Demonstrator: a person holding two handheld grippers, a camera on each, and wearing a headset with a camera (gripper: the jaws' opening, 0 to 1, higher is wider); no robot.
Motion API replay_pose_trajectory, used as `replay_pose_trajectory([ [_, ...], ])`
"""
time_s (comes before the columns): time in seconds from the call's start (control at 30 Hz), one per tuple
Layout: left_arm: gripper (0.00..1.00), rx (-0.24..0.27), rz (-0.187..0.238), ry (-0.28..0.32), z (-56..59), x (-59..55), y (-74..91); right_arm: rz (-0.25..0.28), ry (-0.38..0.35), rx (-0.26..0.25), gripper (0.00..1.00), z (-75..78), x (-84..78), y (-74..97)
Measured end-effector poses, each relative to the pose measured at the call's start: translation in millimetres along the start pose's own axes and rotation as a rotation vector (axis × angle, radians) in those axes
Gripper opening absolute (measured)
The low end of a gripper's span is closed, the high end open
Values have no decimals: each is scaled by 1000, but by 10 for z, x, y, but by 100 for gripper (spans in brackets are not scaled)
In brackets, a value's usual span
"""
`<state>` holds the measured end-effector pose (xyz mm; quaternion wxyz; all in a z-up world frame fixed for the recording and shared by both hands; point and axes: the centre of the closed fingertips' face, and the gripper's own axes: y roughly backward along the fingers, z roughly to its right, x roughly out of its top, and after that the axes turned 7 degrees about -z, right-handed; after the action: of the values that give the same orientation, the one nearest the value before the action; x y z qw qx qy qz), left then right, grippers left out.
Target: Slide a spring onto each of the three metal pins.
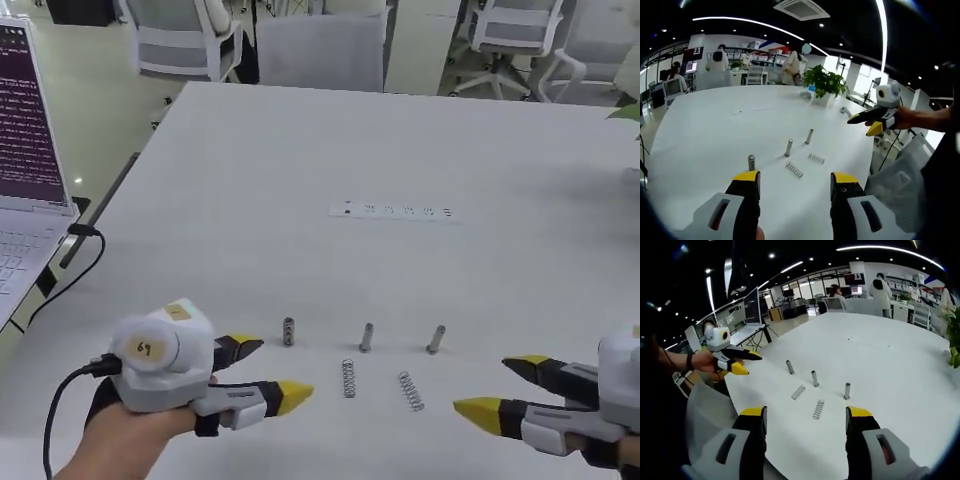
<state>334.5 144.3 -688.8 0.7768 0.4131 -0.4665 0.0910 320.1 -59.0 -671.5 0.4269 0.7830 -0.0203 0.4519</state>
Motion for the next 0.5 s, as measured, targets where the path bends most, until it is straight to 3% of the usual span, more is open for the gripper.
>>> replay_pose_trajectory([
  [0.5, 50, -26, -23, 16, 76, -12, -281, -2, -7, 11, 62, -63, -53, 7],
])
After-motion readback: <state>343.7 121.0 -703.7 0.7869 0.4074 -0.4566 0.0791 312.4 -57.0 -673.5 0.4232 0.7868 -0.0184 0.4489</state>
